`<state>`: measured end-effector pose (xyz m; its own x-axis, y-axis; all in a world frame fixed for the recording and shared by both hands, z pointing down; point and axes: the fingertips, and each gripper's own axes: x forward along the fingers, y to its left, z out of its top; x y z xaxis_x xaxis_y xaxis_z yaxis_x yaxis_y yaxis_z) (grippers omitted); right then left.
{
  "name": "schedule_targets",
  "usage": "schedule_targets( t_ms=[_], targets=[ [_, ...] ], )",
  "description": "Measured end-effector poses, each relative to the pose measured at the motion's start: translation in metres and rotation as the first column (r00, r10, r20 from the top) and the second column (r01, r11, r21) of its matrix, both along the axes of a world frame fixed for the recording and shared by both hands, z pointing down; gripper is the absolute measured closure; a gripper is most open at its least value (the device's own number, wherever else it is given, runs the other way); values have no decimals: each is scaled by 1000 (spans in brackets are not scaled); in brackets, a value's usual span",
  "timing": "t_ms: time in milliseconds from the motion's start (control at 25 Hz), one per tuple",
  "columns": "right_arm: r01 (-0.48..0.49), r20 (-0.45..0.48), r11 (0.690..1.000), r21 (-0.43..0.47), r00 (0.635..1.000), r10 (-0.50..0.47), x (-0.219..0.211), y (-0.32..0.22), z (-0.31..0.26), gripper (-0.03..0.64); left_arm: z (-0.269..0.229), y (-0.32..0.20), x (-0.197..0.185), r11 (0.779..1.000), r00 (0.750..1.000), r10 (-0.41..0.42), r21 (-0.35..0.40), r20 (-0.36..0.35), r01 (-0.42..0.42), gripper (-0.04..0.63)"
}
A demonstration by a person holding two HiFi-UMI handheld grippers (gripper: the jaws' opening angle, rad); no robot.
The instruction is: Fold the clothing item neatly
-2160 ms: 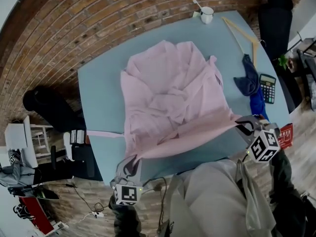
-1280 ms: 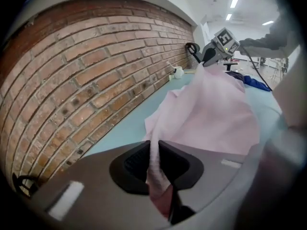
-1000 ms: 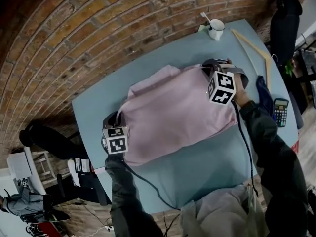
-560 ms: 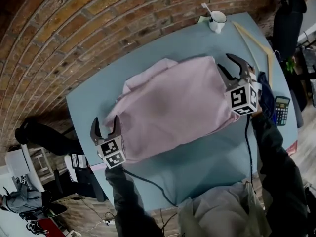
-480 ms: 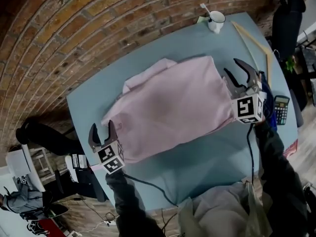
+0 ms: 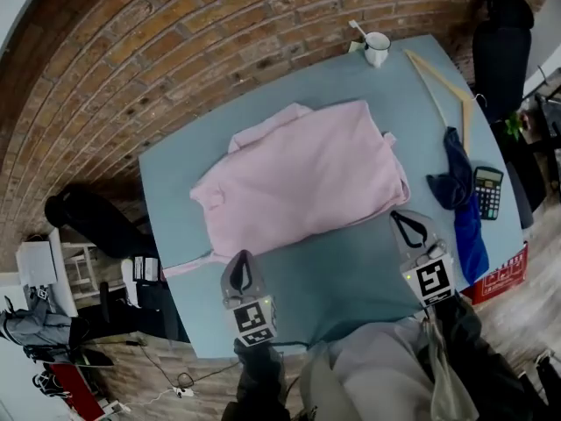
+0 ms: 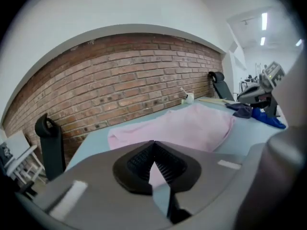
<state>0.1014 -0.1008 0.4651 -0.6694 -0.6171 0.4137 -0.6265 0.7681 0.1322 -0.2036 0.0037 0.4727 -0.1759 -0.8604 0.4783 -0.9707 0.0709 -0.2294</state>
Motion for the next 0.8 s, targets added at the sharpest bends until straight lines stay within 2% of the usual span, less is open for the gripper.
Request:
schedule_targets(
  t_ms=[80, 160, 360, 560, 680, 800],
  targets=[
    [39, 26, 997, -64, 999, -38, -6, 37, 9, 615, 15, 25, 39, 1000, 997, 10, -4, -81, -10, 588],
    [87, 58, 991, -100, 995, -81, -10, 69, 12, 615, 19, 47, 72, 1000, 991, 20, 12, -129, -19, 588],
    [179, 126, 973, -146, 979, -161, -13, 119, 6, 615, 12, 94, 122, 999, 988, 11, 34, -155, -6, 588],
    [225, 117, 965, -135, 971, -210, -15, 148, 3, 615, 6, 136, 118, 998, 989, -14, 55, -148, 22, 588],
    [212, 98, 971, -109, 975, -202, -15, 154, 3, 615, -1, 153, 105, 996, 988, -27, 83, -155, 40, 588],
    [172, 77, 981, -90, 983, -165, -17, 159, 2, 615, -6, 161, 90, 994, 988, 1, 104, -156, 15, 588]
  ],
)
